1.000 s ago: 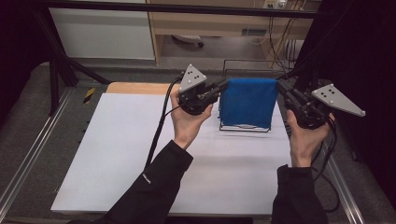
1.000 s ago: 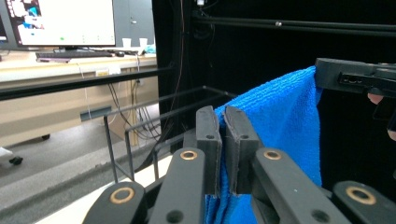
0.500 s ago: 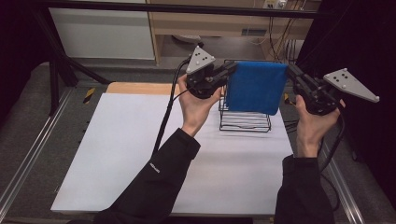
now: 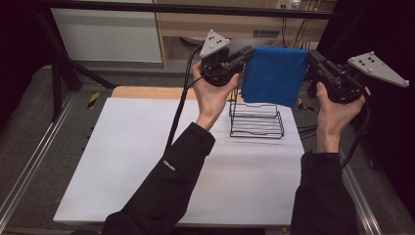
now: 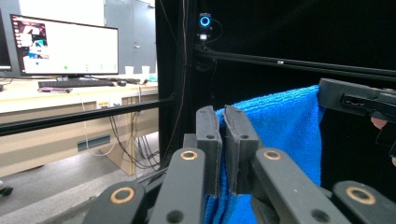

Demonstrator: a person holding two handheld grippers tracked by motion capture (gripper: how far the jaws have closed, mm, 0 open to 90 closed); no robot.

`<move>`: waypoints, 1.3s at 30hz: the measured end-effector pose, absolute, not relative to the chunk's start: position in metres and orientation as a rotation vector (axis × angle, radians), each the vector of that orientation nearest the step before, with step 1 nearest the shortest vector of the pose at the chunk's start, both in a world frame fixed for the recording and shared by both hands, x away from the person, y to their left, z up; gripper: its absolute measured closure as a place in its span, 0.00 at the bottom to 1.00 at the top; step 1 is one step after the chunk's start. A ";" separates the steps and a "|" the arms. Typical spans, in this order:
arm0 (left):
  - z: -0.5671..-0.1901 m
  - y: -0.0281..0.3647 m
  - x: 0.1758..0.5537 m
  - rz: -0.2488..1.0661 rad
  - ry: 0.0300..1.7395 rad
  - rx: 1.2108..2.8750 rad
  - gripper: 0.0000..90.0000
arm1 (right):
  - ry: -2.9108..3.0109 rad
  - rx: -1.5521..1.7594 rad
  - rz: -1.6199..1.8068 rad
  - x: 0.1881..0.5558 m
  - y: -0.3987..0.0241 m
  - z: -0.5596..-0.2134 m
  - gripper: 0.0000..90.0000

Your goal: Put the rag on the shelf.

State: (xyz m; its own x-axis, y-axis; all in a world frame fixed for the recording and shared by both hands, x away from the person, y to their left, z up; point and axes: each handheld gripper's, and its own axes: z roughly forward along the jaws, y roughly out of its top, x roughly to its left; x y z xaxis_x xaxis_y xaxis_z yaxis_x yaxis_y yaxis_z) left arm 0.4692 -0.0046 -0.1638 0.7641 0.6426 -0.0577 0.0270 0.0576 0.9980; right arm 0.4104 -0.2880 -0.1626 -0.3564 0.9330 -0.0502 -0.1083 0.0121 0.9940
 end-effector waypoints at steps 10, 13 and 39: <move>-0.153 -0.010 0.483 0.537 0.587 1.433 0.95 | 1.385 0.915 1.507 0.430 -0.291 -0.154 0.98; -0.152 -0.011 0.489 0.544 0.592 1.428 0.95 | 1.389 0.912 1.502 0.437 -0.291 -0.153 0.98; -0.151 -0.023 0.528 0.617 0.610 1.457 0.95 | 1.408 0.946 1.474 0.483 -0.298 -0.149 0.98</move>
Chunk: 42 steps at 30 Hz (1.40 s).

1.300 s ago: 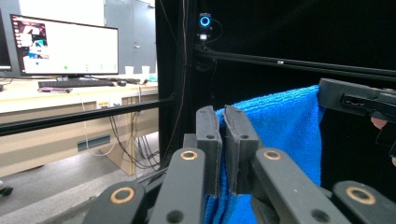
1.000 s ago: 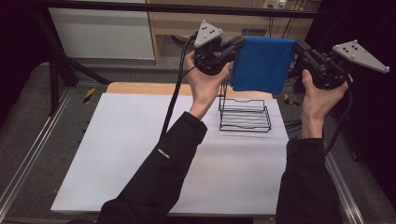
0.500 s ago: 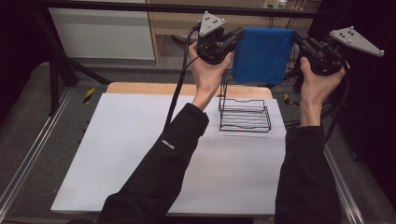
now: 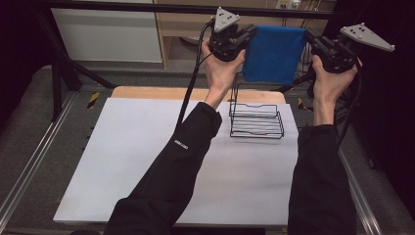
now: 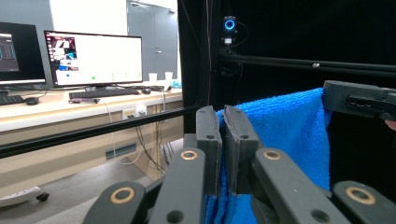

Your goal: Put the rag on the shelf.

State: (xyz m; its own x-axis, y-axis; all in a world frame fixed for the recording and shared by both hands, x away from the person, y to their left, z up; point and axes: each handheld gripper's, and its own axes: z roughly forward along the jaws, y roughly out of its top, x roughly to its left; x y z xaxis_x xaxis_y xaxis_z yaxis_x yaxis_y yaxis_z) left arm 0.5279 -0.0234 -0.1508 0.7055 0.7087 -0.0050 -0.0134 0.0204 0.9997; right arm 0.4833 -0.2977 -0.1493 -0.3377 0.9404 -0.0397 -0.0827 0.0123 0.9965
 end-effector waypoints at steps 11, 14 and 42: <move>-0.168 -0.024 0.537 0.636 0.612 1.492 0.95 | 1.455 0.956 1.448 0.494 -0.300 -0.164 0.98; -0.176 -0.022 0.536 0.630 0.610 1.510 0.95 | 1.475 0.961 1.438 0.494 -0.299 -0.172 0.98; -0.210 -0.020 0.513 0.556 0.537 1.628 0.94 | 1.569 0.998 1.429 0.465 -0.310 -0.207 0.98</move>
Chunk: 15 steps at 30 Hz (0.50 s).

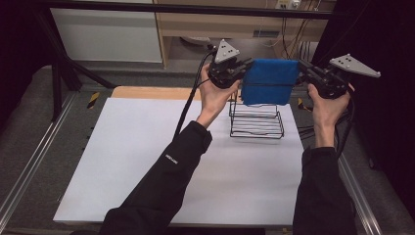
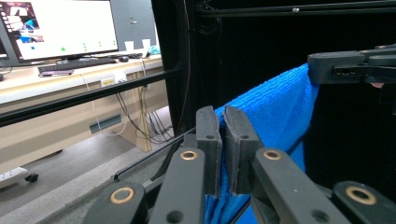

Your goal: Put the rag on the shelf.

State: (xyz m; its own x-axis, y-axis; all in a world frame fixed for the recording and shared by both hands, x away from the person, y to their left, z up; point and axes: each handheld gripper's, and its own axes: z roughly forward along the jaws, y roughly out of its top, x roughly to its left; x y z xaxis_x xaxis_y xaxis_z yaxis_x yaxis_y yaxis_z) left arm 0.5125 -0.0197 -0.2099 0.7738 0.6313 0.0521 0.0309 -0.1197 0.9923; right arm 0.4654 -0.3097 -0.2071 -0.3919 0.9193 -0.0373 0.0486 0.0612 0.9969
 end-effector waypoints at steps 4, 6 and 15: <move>-0.211 -0.018 0.509 0.544 0.539 1.649 0.94 | 1.583 1.008 1.434 0.460 -0.309 -0.208 0.98; -0.213 -0.016 0.507 0.529 0.539 1.658 0.94 | 1.596 1.017 1.436 0.457 -0.309 -0.209 0.98; -0.220 -0.015 0.498 0.503 0.525 1.710 0.94 | 1.654 1.021 1.420 0.446 -0.310 -0.216 0.98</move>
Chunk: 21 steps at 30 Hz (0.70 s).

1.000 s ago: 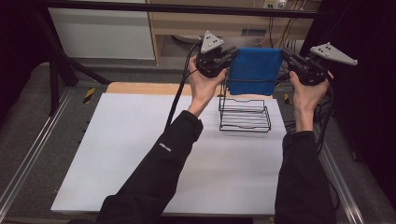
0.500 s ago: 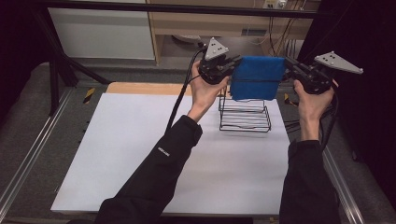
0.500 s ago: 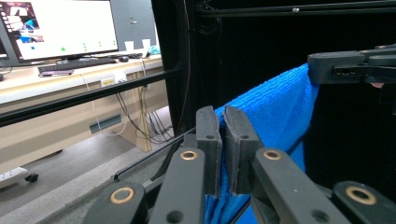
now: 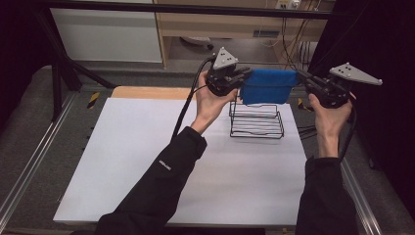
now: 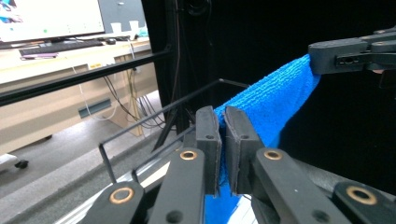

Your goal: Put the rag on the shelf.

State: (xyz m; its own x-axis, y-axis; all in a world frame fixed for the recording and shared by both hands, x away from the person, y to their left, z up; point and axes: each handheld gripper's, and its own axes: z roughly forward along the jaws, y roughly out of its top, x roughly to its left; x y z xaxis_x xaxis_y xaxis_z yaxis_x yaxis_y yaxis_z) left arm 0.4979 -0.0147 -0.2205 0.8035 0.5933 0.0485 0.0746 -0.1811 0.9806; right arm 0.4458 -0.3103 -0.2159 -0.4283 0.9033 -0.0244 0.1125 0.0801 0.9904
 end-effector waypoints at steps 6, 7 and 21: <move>-0.228 -0.019 0.487 0.522 0.514 1.761 0.94 | 1.703 1.041 1.407 0.442 -0.314 -0.224 0.97; -0.229 -0.019 0.487 0.524 0.517 1.767 0.93 | 1.713 1.044 1.405 0.441 -0.315 -0.227 0.97; -0.246 -0.015 0.484 0.458 0.563 1.829 0.82 | 1.781 1.047 1.407 0.441 -0.318 -0.254 0.97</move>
